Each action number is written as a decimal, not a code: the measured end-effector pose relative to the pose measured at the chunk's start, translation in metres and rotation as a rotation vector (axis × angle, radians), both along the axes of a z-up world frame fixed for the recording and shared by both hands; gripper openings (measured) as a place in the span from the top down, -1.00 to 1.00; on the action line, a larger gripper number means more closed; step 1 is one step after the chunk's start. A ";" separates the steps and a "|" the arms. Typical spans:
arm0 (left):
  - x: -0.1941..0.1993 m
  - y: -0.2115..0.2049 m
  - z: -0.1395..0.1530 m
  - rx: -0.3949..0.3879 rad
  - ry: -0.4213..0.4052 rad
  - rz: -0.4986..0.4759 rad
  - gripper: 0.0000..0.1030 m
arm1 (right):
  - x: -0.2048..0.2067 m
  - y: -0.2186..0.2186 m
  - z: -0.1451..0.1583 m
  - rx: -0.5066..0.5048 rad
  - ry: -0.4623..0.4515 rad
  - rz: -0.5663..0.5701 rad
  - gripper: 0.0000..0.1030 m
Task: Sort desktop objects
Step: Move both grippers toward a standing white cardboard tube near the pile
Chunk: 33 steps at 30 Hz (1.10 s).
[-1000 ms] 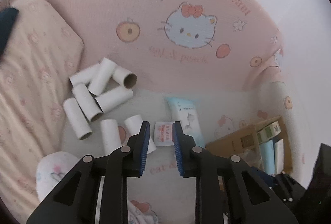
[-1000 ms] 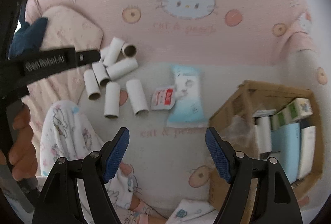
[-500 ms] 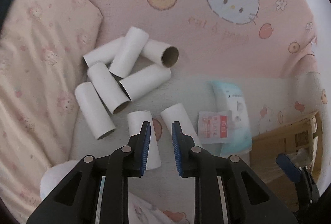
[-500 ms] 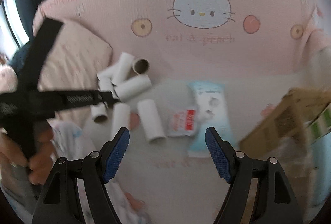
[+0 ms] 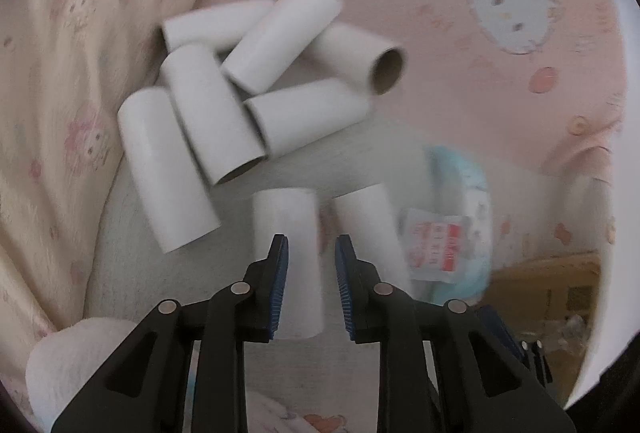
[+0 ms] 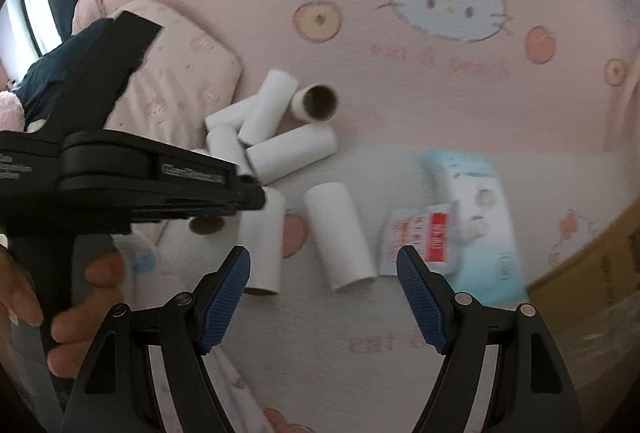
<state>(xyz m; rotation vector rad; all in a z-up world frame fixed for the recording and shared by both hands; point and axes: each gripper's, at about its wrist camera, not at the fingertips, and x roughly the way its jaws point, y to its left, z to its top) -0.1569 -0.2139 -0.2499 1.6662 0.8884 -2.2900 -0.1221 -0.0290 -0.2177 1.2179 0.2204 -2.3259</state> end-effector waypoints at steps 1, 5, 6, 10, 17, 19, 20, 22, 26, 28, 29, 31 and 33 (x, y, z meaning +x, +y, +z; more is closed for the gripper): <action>-0.001 0.001 -0.001 -0.017 -0.010 0.003 0.41 | -0.002 -0.004 -0.004 -0.002 -0.003 0.004 -0.44; -0.006 0.002 -0.007 0.030 -0.002 0.002 0.29 | -0.004 -0.016 -0.019 0.015 -0.004 0.035 -0.44; -0.006 0.000 -0.011 0.057 -0.004 0.007 0.27 | -0.005 -0.019 -0.022 0.024 0.000 0.040 -0.44; -0.006 -0.004 -0.021 0.096 -0.025 0.039 0.25 | -0.009 -0.027 -0.034 0.019 0.010 0.079 -0.44; -0.014 0.000 -0.032 0.111 -0.056 0.020 0.25 | -0.012 -0.031 -0.041 -0.001 0.021 0.117 -0.31; -0.015 0.002 -0.033 0.127 -0.042 0.019 0.25 | -0.013 -0.032 -0.043 -0.009 0.014 0.148 -0.19; -0.016 0.003 -0.034 0.149 -0.030 0.016 0.28 | -0.014 -0.033 -0.045 -0.012 0.005 0.158 -0.10; -0.016 0.002 -0.036 0.187 -0.015 0.015 0.33 | -0.015 -0.034 -0.050 0.001 -0.010 0.168 -0.06; -0.015 0.000 -0.038 0.227 -0.001 0.011 0.39 | -0.015 -0.037 -0.060 0.039 -0.016 0.172 -0.06; -0.016 0.001 -0.041 0.257 0.003 0.008 0.40 | -0.018 -0.037 -0.068 0.042 -0.040 0.170 -0.05; -0.017 0.002 -0.044 0.280 0.004 0.009 0.40 | -0.019 -0.036 -0.071 0.046 -0.045 0.163 -0.02; -0.014 -0.001 -0.047 0.307 0.005 0.008 0.40 | -0.022 -0.034 -0.076 0.045 -0.071 0.150 0.05; -0.015 0.000 -0.047 0.302 0.007 0.009 0.40 | -0.024 -0.032 -0.079 0.042 -0.086 0.135 0.15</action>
